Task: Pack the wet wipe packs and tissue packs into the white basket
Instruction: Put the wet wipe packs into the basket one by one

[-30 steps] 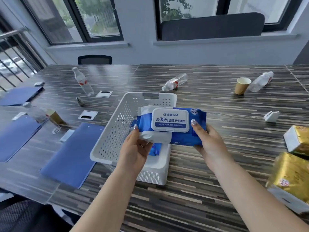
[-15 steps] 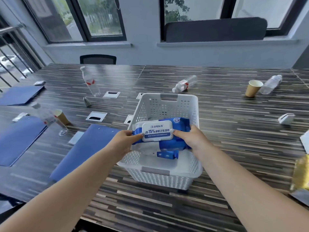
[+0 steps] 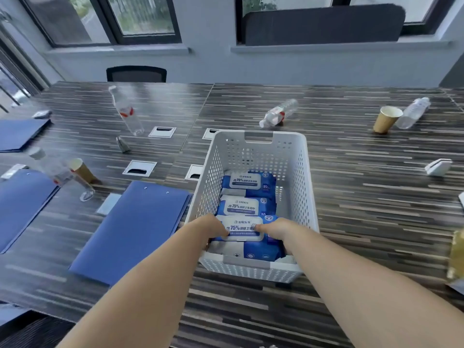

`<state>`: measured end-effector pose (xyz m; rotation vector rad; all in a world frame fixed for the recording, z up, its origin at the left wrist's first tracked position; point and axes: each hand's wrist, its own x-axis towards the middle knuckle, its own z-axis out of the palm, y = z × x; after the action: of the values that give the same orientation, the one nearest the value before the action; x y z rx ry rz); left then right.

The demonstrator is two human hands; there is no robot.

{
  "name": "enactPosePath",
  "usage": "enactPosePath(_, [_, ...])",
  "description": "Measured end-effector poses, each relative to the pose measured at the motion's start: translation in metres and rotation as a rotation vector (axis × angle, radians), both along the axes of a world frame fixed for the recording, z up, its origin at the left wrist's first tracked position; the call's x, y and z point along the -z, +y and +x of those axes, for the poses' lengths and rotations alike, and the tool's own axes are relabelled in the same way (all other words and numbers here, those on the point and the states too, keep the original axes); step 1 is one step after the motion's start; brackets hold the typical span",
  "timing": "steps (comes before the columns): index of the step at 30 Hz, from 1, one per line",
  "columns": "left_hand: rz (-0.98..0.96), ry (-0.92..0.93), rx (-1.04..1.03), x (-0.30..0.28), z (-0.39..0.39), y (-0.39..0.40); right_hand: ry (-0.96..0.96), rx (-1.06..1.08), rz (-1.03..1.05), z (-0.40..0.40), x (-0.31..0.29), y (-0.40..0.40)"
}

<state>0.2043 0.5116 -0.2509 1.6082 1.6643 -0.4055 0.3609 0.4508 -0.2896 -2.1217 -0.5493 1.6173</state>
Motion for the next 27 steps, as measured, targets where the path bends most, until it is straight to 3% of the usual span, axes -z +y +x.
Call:
enactPosePath(4, [-0.046,0.027,0.018,0.01,0.0,0.008,0.062,-0.028,-0.068,0.006,0.013,0.011])
enactPosePath(10, [-0.101,0.067,0.057,0.02,0.003,0.01,-0.009,-0.162,-0.195,0.003,0.002,0.011])
enactPosePath(27, [-0.168,0.138,0.094,0.037,0.014,0.019,0.09,-0.076,-0.239,-0.002,0.03,0.022])
